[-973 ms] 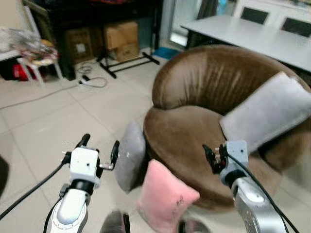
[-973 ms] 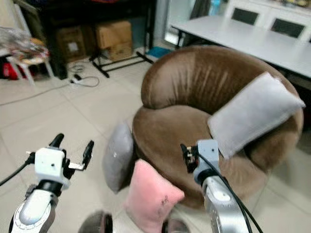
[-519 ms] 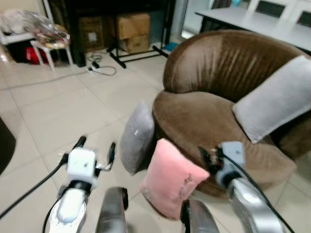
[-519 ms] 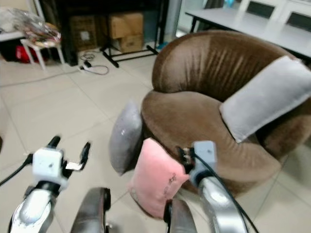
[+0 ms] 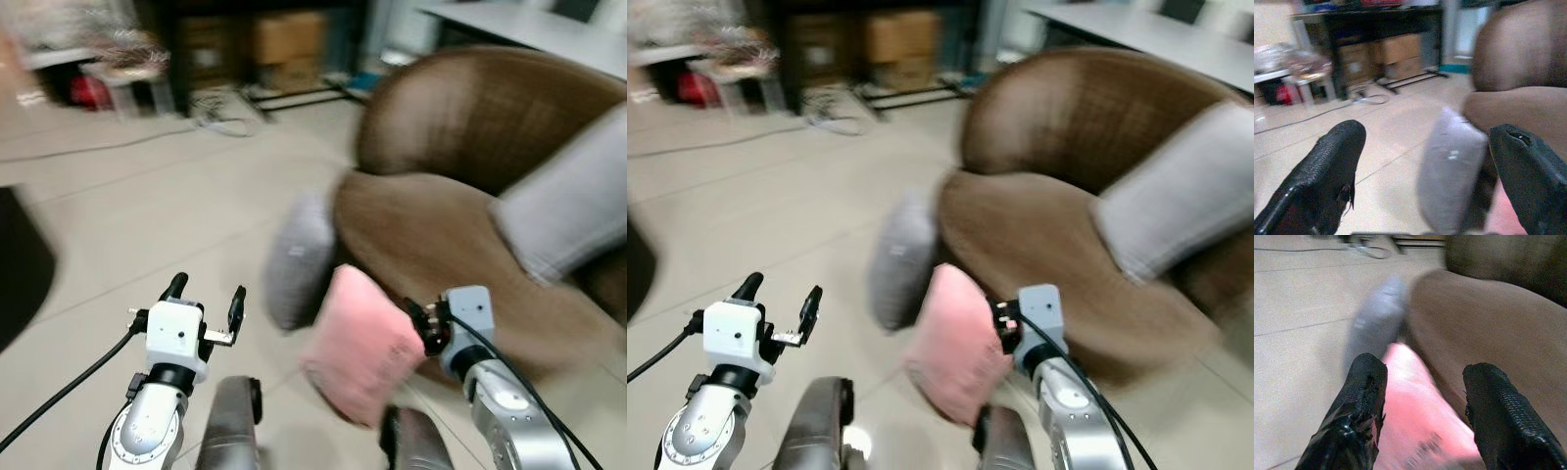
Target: Move the pillow to the sofa from floor
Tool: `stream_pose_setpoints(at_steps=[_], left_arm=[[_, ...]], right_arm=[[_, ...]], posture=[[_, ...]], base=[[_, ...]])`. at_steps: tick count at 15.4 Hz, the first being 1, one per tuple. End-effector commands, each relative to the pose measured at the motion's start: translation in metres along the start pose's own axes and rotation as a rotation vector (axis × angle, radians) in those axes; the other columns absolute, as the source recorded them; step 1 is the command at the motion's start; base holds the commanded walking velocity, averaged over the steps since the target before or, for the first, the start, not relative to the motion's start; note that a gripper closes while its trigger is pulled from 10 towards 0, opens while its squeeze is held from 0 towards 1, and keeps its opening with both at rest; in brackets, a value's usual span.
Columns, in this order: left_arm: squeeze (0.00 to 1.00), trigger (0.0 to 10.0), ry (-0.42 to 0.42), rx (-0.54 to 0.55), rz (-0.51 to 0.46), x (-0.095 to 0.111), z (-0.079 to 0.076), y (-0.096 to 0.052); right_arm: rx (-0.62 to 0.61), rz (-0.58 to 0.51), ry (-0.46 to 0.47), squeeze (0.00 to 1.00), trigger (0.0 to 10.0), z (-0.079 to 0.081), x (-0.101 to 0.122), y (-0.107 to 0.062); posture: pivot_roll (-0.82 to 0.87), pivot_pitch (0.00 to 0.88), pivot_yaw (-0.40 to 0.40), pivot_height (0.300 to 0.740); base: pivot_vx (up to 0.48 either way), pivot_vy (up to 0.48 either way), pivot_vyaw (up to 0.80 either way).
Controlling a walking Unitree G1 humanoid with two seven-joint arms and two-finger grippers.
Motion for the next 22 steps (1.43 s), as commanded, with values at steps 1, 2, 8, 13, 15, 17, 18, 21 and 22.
stream_pose_setpoints(at_steps=[1, 2, 8, 13, 15, 17, 18, 21, 22], left_arm=[[0.0, 10.0, 0.001, 0.005, -0.022, 0.0042, 0.0014, 0.0005], [0.0, 10.0, -0.001, 0.004, -0.023, 0.0038, 0.0015, 0.0005], [0.0, 10.0, -0.002, 0.023, -0.014, 0.0024, 0.0036, 0.0004], [0.0, 10.0, 0.004, 0.016, -0.005, 0.0005, 0.0022, 0.0004], [0.0, 10.0, 0.01, 0.003, -0.007, 0.0005, 0.0011, 0.0006], [0.0, 10.0, 0.011, -0.003, -0.006, 0.0002, 0.0001, 0.0004], [0.0, 10.0, 0.012, -0.005, -0.006, 0.0001, -0.0002, 0.0002], [0.0, 10.0, 0.013, -0.017, -0.004, -0.0002, -0.0015, 0.0004], [0.0, 10.0, 0.013, -0.018, -0.003, -0.0002, -0.0015, 0.0003]], right_arm=[[0.013, -0.027, -0.007, 0.0, 10.0, 0.0027, 0.0077, 0.002], [0.003, -0.023, 0.012, 0.0, 10.0, 0.0019, 0.0063, 0.0027], [0.004, -0.019, 0.001, 0.0, 10.0, -0.0003, 0.006, 0.0043], [0.001, -0.025, 0.021, 0.0, 10.0, -0.0027, 0.0064, 0.0044], [-0.001, -0.025, 0.019, 0.0, 10.0, -0.0033, 0.0066, 0.0053], [-0.001, -0.022, 0.017, 0.0, 10.0, -0.0032, 0.0063, 0.0057], [0.0, -0.02, 0.017, 0.0, 10.0, -0.003, 0.006, 0.0056], [0.01, -0.006, 0.011, 0.0, 10.0, -0.0019, 0.0036, 0.0054], [0.012, 0.0, 0.008, 0.0, 10.0, -0.0016, 0.0026, 0.0053]], posture=[[-0.02, 0.0, -0.055, 0.603], [-0.02, 0.0, -0.058, 0.603], [-0.01, 0.0, -0.063, 0.603], [-0.01, 0.0, -0.062, 0.584], [-0.01, 0.0, -0.061, 0.569], [-0.01, 0.0, -0.06, 0.544], [-0.01, 0.0, -0.06, 0.534], [-0.01, 0.0, -0.059, 0.499], [-0.01, 0.0, -0.059, 0.489]], base=[[0.319, 0.0, 0.8], [0.322, 0.0, 0.0], [0.252, 0.0, 0.0], [0.0, 0.0, 0.0], [0.0, 0.0, 0.0], [0.0, 0.0, 0.0], [0.0, 0.0, 0.0], [0.0, 0.0, 0.0], [0.0, 0.0, 0.0]])
Point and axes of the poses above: a point about 5 cm out from each wrist's last joint towards the gripper, its own y axis pointing out of the wrist towards the gripper, its own x axis along the axis of the wrist's last joint, z = x × y, the point moved 1 cm from there along y, pointing out of the wrist towards the gripper, and after that the axes turned 10 degrees about y, right-handed, at the moved point
